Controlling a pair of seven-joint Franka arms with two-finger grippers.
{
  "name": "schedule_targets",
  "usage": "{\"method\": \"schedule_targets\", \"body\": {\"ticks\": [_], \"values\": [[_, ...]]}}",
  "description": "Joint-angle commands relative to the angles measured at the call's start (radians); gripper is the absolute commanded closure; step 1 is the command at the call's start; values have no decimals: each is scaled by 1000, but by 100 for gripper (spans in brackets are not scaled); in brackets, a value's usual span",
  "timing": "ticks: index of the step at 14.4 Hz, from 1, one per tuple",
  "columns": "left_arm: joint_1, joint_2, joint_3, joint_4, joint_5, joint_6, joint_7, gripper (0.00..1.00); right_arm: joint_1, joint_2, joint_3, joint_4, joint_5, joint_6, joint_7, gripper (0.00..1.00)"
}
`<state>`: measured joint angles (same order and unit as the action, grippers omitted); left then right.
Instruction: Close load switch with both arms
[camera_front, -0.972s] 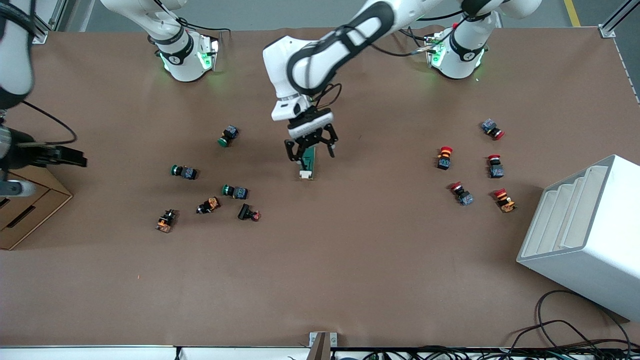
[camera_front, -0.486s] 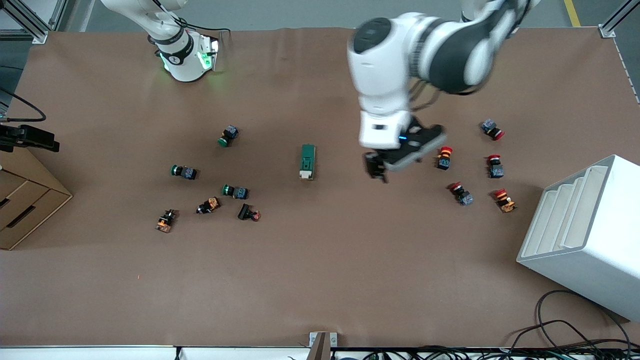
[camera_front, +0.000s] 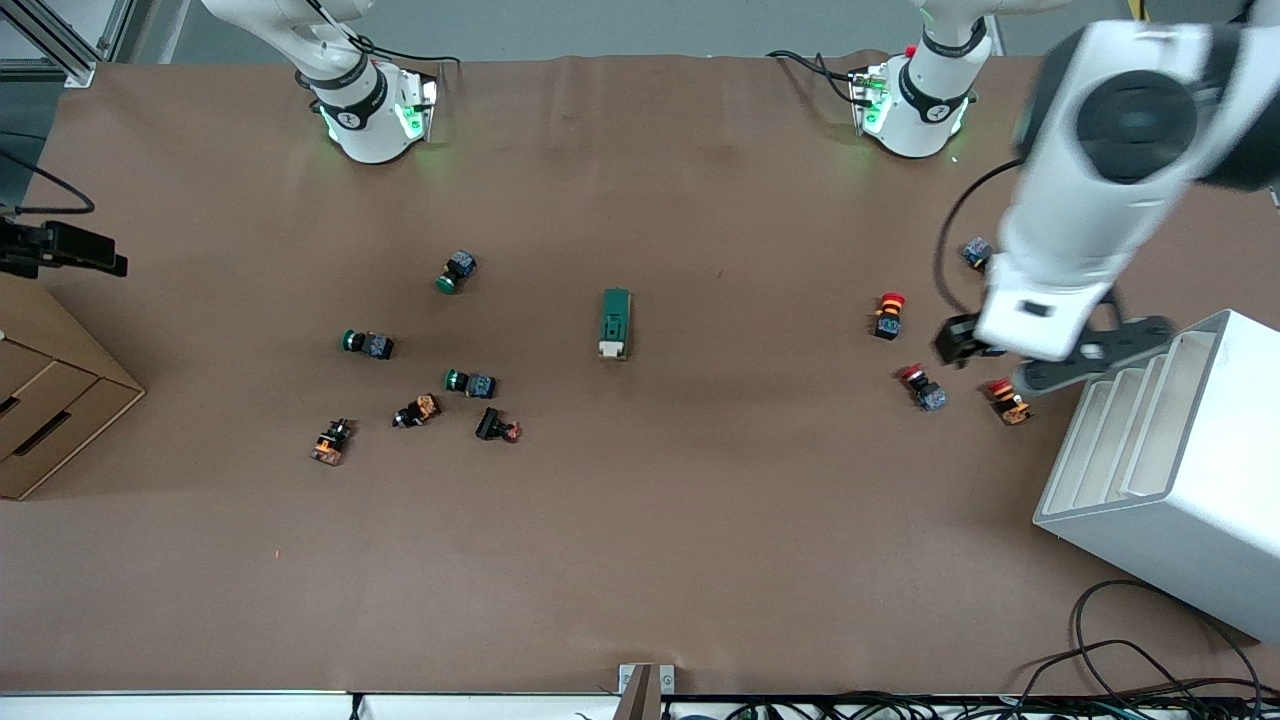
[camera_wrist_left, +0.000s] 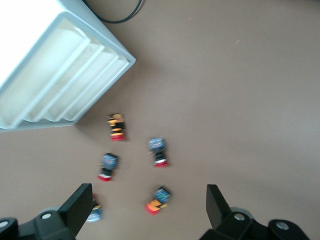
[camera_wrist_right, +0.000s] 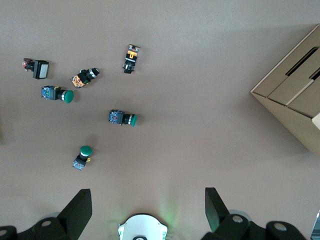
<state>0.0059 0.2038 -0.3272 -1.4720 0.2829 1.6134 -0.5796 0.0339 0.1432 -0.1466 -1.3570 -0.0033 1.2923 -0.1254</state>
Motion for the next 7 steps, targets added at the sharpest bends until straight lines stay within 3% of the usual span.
{"method": "schedule_targets", "body": {"ticks": [1, 4, 7], "values": [[23, -105, 106, -50, -108, -26, 298, 0, -8, -112, 25, -103, 20, 19, 59, 0], [81, -187, 184, -114, -220, -27, 513, 0, -48, -123, 100, -97, 17, 16, 79, 0], [91, -239, 235, -163, -238, -30, 630, 0, -60, -152, 101, -97, 20, 18, 81, 0]]}}
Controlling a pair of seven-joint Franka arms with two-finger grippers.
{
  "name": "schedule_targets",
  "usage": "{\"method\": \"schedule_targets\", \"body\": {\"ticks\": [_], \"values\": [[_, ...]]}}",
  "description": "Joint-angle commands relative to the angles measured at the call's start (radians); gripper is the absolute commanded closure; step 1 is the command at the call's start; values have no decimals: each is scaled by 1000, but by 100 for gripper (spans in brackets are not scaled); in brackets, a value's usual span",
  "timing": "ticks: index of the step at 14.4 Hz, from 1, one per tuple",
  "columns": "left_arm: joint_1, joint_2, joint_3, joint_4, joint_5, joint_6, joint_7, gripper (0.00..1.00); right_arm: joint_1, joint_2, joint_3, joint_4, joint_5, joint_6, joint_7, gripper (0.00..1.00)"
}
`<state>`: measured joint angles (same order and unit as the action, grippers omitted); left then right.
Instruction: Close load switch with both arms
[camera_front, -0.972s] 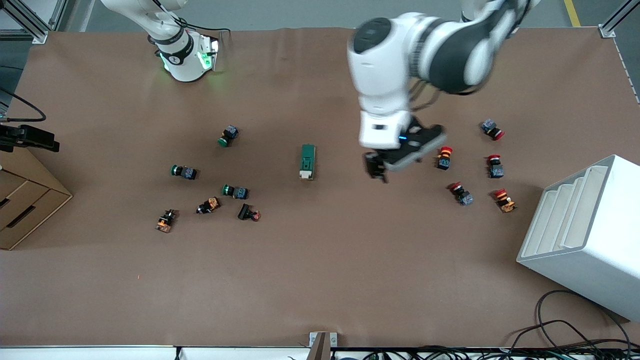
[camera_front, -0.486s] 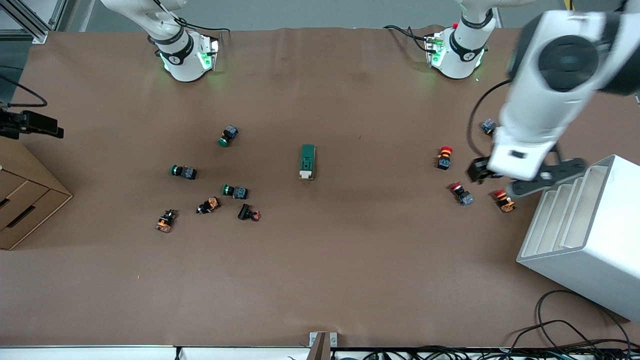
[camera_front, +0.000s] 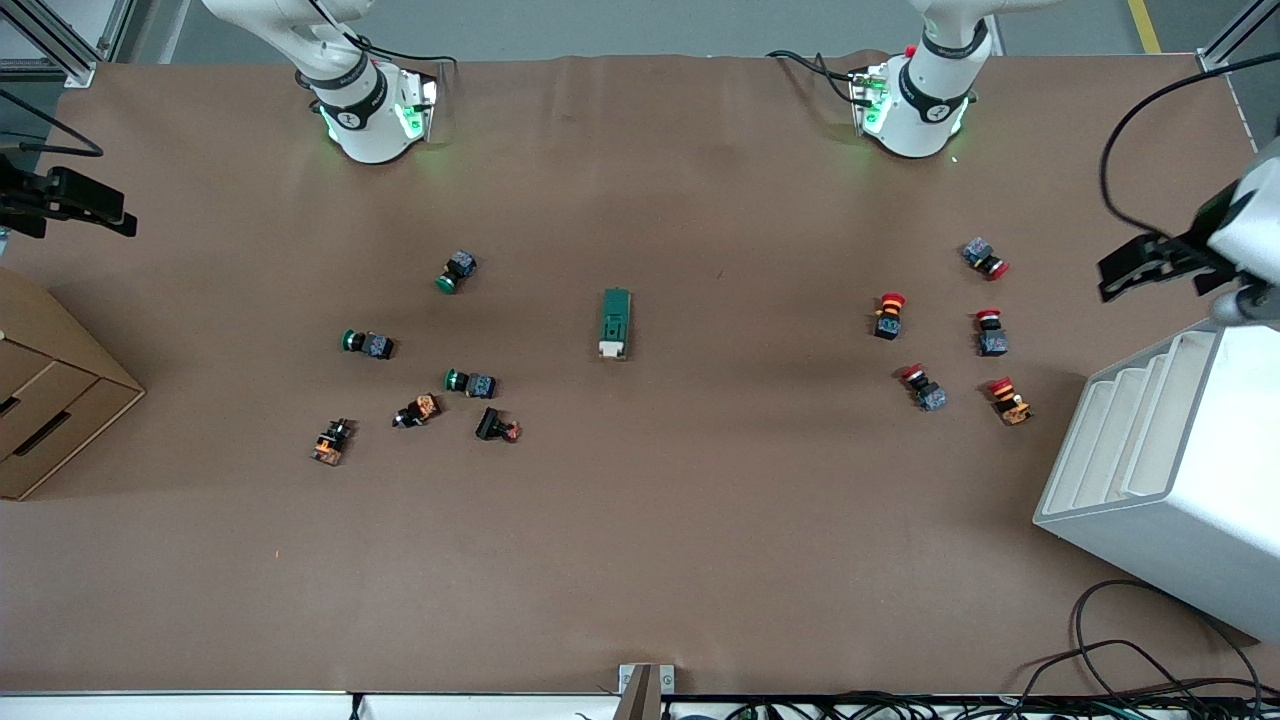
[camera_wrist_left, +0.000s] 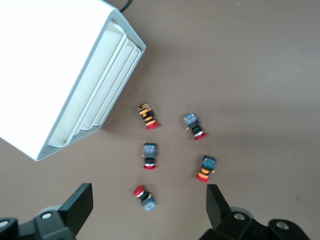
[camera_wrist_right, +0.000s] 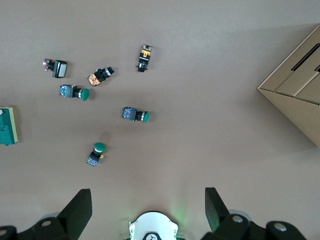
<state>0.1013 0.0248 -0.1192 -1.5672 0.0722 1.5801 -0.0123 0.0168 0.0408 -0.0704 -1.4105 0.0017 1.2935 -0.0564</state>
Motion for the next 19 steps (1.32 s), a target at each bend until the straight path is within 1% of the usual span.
{"method": "schedule_targets", "body": {"ticks": [1, 3, 4, 6, 7, 11, 15, 17, 19], "values": [[-6, -75, 42, -80, -54, 3, 89, 0, -43, -56, 24, -50, 17, 15, 12, 0], [-14, -97, 61, -102, -60, 3, 104, 0, -40, -76, 24, -61, 17, 15, 10, 0], [-18, -101, 59, -100, -60, 1, 104, 0, -37, -94, 24, -85, 15, 16, 10, 0], [-34, -105, 59, -93, -61, 0, 94, 0, -34, -162, 24, -168, 14, 55, 7, 0], [-35, -106, 55, -93, -63, -8, 89, 0, -29, -179, 23, -188, 11, 67, 7, 0], [-34, -126, 38, -91, -80, -17, 61, 0, -15, -182, 18, -189, 8, 64, 7, 0], [-37, -126, 35, -90, -81, -17, 60, 0, -17, -182, 18, -186, 6, 63, 1, 0], [-35, -126, 18, -86, -78, -26, 48, 0, -17, -182, 17, -185, 6, 67, -2, 0], [-37, -120, 16, -68, -77, -29, 34, 0, -17, -182, 17, -180, 9, 70, -2, 0]]}}
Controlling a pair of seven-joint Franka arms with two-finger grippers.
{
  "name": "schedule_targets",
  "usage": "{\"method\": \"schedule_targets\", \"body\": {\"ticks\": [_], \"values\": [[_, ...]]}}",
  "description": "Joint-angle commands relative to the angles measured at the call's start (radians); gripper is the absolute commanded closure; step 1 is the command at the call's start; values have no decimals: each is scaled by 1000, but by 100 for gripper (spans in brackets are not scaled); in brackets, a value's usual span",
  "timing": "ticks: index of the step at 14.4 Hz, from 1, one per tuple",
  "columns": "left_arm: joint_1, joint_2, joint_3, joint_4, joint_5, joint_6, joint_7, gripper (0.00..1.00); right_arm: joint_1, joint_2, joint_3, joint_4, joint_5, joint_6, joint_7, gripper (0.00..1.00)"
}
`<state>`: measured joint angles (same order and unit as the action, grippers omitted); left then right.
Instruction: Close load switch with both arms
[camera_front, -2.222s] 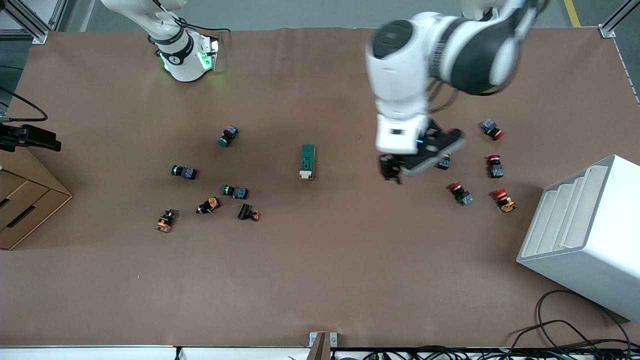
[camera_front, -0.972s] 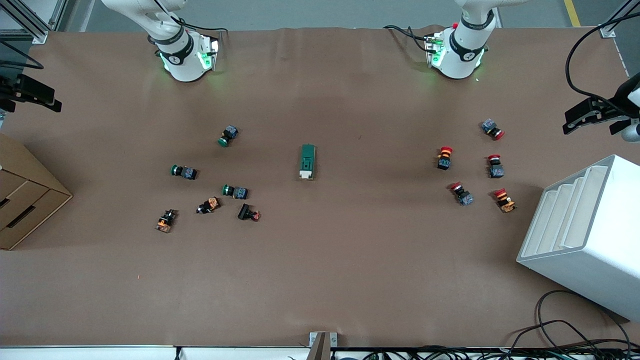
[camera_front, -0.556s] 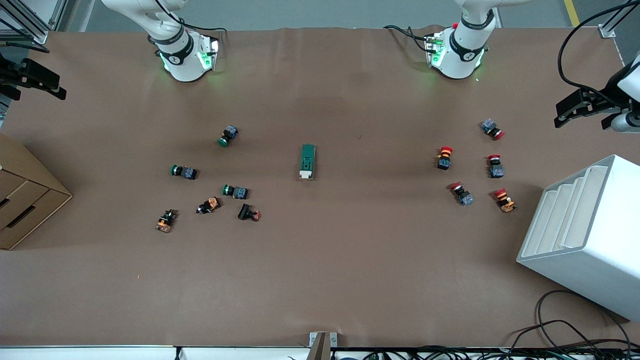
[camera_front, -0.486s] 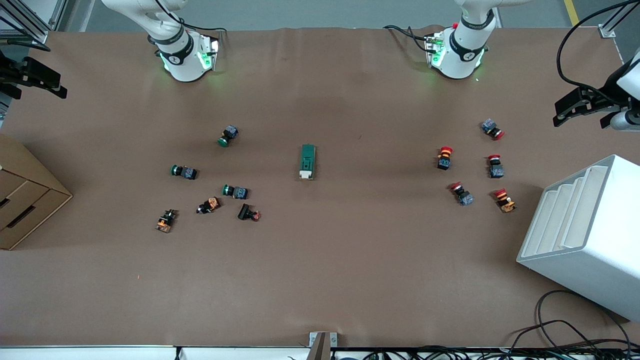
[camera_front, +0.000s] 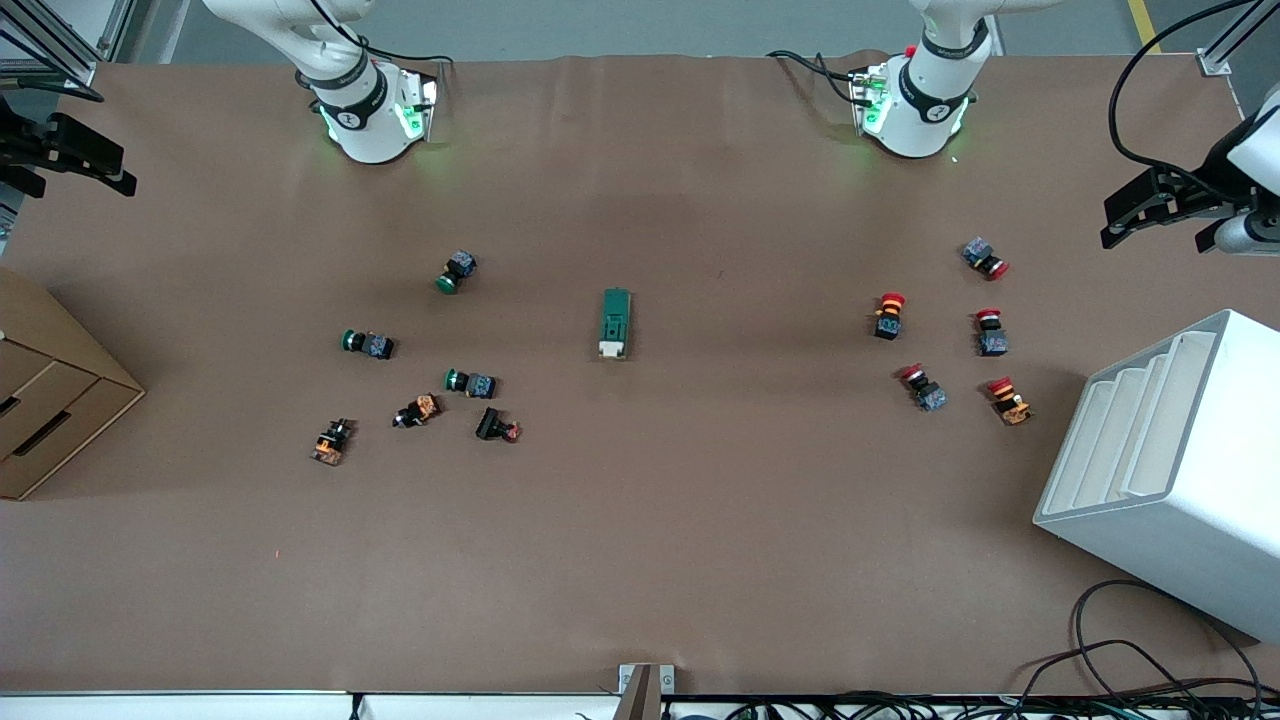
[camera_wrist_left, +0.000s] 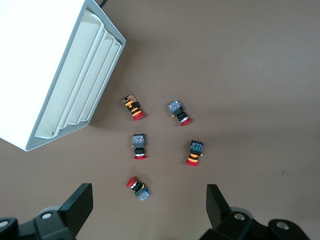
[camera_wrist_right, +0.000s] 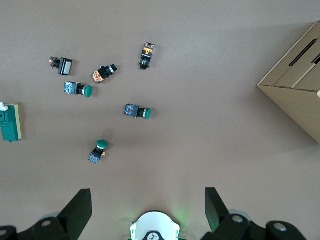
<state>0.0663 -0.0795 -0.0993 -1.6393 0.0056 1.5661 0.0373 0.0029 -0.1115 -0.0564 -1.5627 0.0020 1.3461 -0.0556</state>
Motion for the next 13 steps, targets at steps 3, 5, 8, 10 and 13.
{"method": "schedule_targets", "body": {"ticks": [3, 5, 8, 10, 13], "values": [[-2, -13, -5, 4, -12, -15, -36, 0, 0, -28, 6, -28, 13, 30, -4, 0], [-2, -14, -13, 6, -10, -15, -50, 0, 2, -28, 9, -20, 13, 34, -4, 0], [0, -8, -16, 30, 4, -46, -50, 0, 0, -27, 4, -17, 16, 37, -4, 0], [3, 9, -13, 64, 5, -80, -50, 0, 0, -27, 4, -16, 18, 38, -4, 0], [1, 26, -16, 82, 65, -84, -50, 0, 0, -27, 4, -16, 19, 28, 0, 0]]}}
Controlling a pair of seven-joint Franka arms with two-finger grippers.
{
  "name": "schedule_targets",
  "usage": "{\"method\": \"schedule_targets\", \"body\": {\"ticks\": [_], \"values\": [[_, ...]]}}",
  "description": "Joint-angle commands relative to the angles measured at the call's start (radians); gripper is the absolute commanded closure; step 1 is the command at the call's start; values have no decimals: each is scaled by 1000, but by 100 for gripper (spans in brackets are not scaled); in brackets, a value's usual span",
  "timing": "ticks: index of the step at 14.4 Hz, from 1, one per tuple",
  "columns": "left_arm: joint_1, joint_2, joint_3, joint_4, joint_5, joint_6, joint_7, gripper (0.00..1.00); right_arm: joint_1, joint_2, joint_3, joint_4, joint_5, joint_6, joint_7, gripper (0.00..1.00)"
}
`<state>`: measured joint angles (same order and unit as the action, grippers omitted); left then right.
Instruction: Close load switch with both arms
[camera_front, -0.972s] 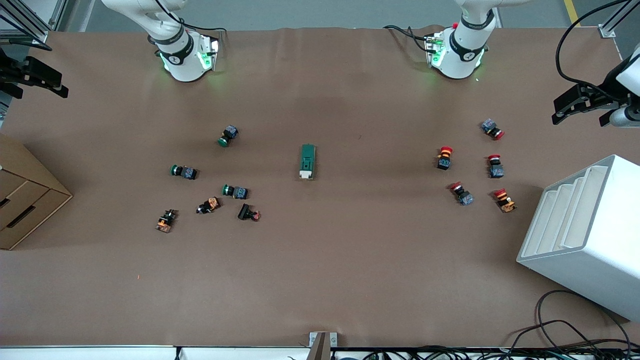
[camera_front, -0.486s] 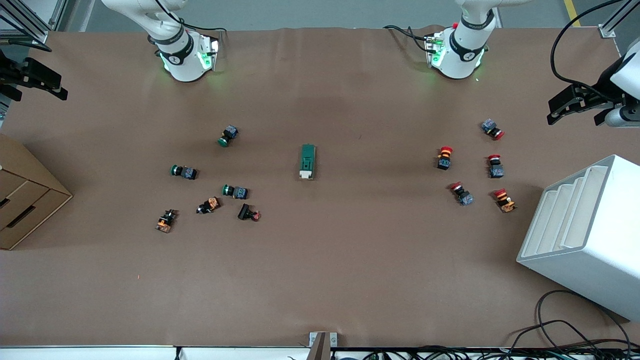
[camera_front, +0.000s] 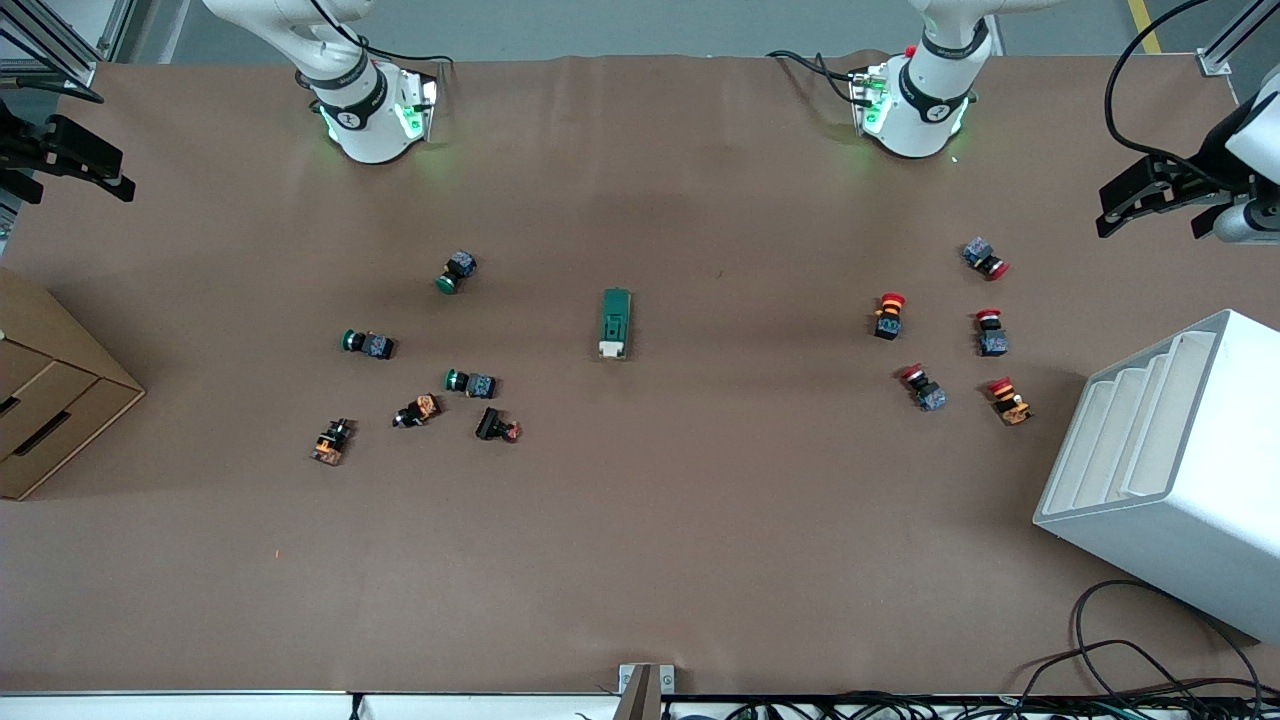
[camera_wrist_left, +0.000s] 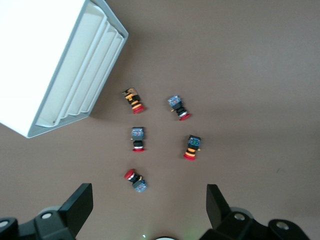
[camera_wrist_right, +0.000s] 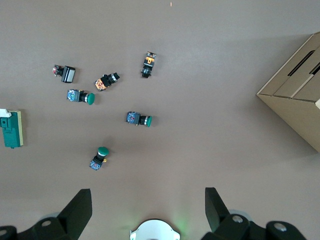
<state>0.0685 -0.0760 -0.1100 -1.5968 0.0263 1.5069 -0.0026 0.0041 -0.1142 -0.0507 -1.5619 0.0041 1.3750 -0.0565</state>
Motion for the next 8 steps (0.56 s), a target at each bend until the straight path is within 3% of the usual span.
{"method": "schedule_targets", "body": {"ticks": [1, 8], "values": [[-2, 30, -5, 44, 53, -27, -8, 0, -1, -24, -1, -17, 17, -1, 0, 0], [-6, 33, -7, 49, 38, -37, -11, 0, -1, -24, -1, -17, 17, 1, 0, 0]]}}
